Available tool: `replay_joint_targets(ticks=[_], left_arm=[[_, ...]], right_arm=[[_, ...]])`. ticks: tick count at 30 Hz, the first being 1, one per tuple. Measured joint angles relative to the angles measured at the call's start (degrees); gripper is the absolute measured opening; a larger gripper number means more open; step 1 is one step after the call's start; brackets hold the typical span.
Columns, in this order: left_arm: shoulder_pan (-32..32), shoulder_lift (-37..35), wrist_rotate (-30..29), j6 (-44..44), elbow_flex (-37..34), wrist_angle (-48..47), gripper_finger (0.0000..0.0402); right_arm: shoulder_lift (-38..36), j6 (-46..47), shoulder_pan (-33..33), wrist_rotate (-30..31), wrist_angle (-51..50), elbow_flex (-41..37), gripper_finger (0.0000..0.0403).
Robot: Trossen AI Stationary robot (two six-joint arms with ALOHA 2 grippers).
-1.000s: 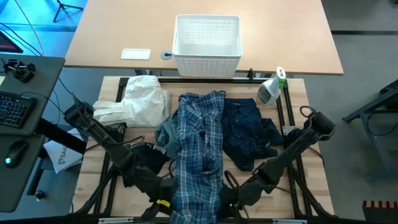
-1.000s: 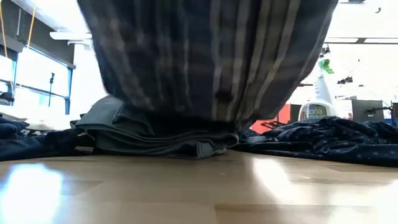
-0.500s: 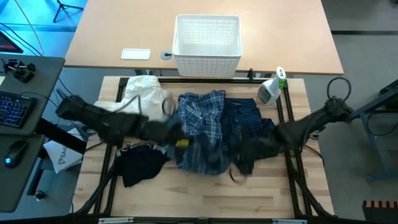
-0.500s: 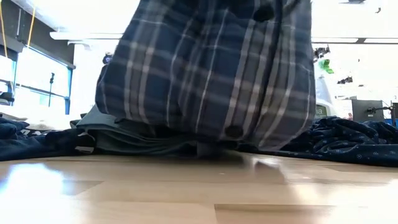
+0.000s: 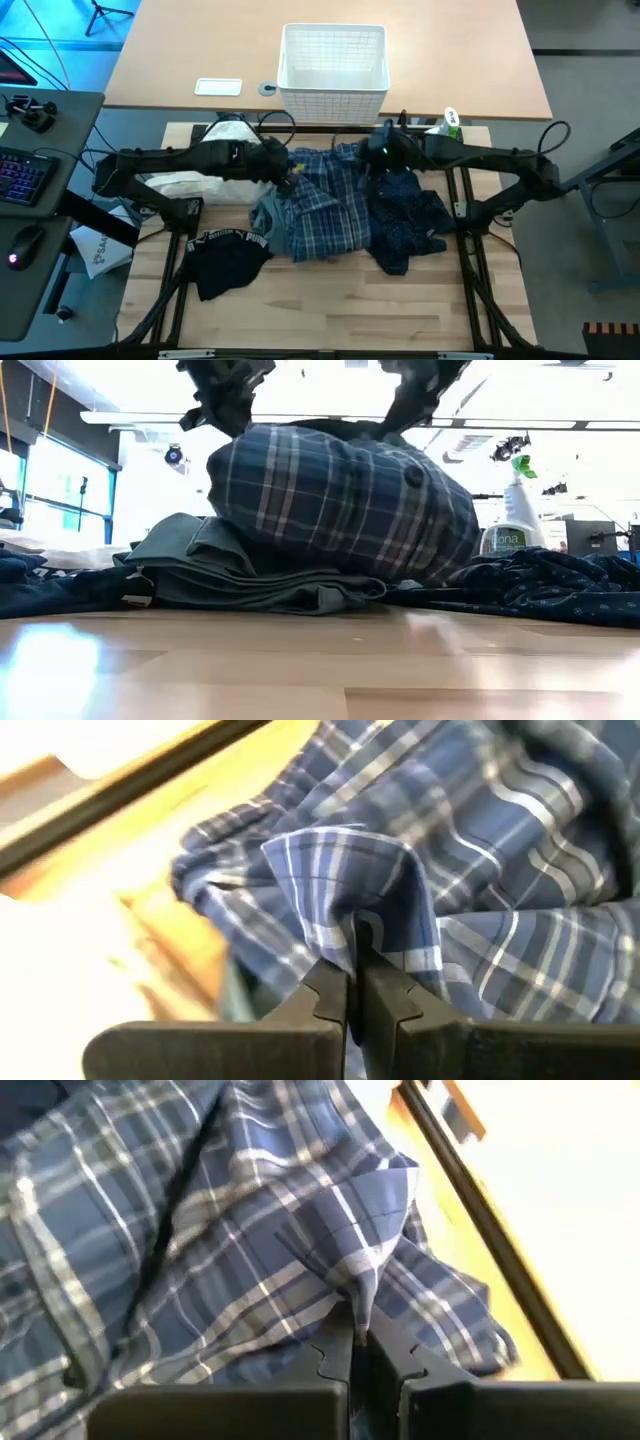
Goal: Fold Laundry from Bin
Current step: Fold the checkered blue polo
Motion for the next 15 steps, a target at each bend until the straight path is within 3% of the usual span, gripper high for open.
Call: replay_joint_targets(ticks=[3, 8, 13, 15], left_arm=[[3.10, 0.00, 0.20, 6.22, -0.05, -0.04, 0.0000], [10.86, 0.00, 1.31, 14.70, -4.50, 3.68, 0.0000], [20.81, 0.04, 16.24, 18.43, -10.39, 15.67, 0.0000], [23.93, 0.04, 19.62, 18.49, -12.00, 20.84, 0.0000]], right_arm=[[3.27, -1.06, -4.20, -4.42, 4.60, 0.00, 0.0000], [9.28, 2.20, -8.25, -5.17, 10.75, 0.00, 0.0000], [13.91, 6.34, -9.70, 0.92, 12.69, 0.00, 0.0000], [15.31, 9.07, -10.26, 4.28, 12.71, 0.00, 0.0000]])
